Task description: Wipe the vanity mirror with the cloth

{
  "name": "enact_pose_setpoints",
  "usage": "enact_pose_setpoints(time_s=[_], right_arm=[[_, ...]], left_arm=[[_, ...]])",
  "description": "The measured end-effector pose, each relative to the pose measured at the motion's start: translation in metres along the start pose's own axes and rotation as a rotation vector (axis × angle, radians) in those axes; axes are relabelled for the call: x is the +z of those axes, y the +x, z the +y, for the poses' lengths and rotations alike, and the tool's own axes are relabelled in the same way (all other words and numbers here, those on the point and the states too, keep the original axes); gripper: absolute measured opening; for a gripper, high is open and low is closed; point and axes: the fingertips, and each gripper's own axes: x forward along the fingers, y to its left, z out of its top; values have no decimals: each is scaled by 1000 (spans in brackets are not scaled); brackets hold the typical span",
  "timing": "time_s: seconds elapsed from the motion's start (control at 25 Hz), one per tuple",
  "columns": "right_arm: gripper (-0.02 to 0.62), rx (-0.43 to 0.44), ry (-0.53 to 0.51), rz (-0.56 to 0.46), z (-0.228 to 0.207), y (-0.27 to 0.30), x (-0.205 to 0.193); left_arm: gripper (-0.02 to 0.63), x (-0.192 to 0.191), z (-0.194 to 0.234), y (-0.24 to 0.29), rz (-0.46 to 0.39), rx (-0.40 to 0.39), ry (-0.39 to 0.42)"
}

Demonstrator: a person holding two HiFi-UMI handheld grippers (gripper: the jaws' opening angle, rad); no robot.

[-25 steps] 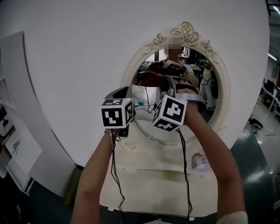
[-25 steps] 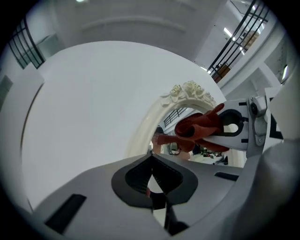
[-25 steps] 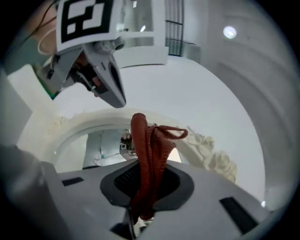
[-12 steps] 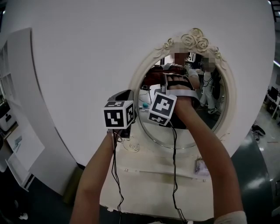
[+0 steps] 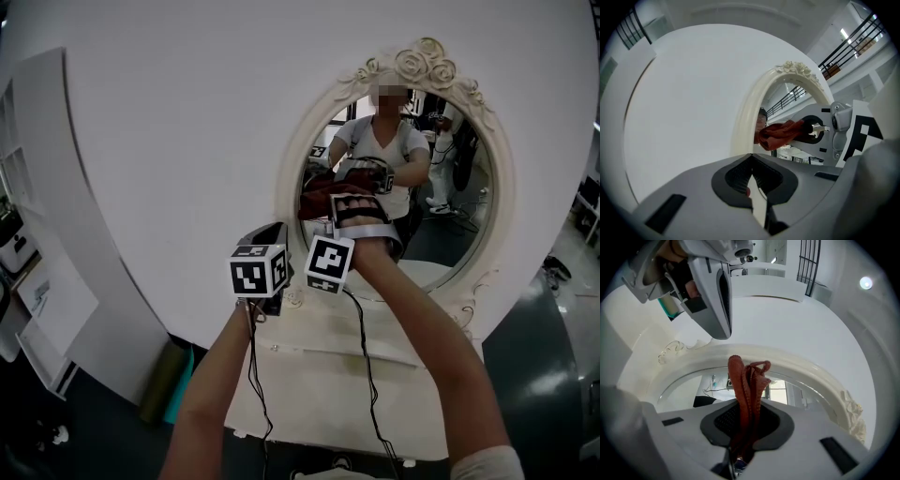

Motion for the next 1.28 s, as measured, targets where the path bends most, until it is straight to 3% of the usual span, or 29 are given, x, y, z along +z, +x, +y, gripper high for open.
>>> enact_pose_setpoints(time_s=[0.4, 0.56, 0.72, 0.92, 1.12, 1.28], right_arm=[[64, 226, -64, 23, 156, 3, -4], [64, 309, -67, 43, 204, 1, -11], [64, 331, -47, 45, 216, -5, -17], [64, 236, 29, 1, 154, -23, -29], [64, -3, 82, 33, 14, -38, -74], [64, -217, 108, 85, -105, -57, -110]], left_arm=[[11, -145, -8, -8, 178, -44, -61], [11, -180, -16, -10, 228, -48, -86], [11, -186, -24, -8, 234, -53, -88], [11, -123, -37, 4, 141, -63, -54], [11, -6, -62, 17, -8, -74, 101], [11, 88, -84, 23, -106, -82, 127]])
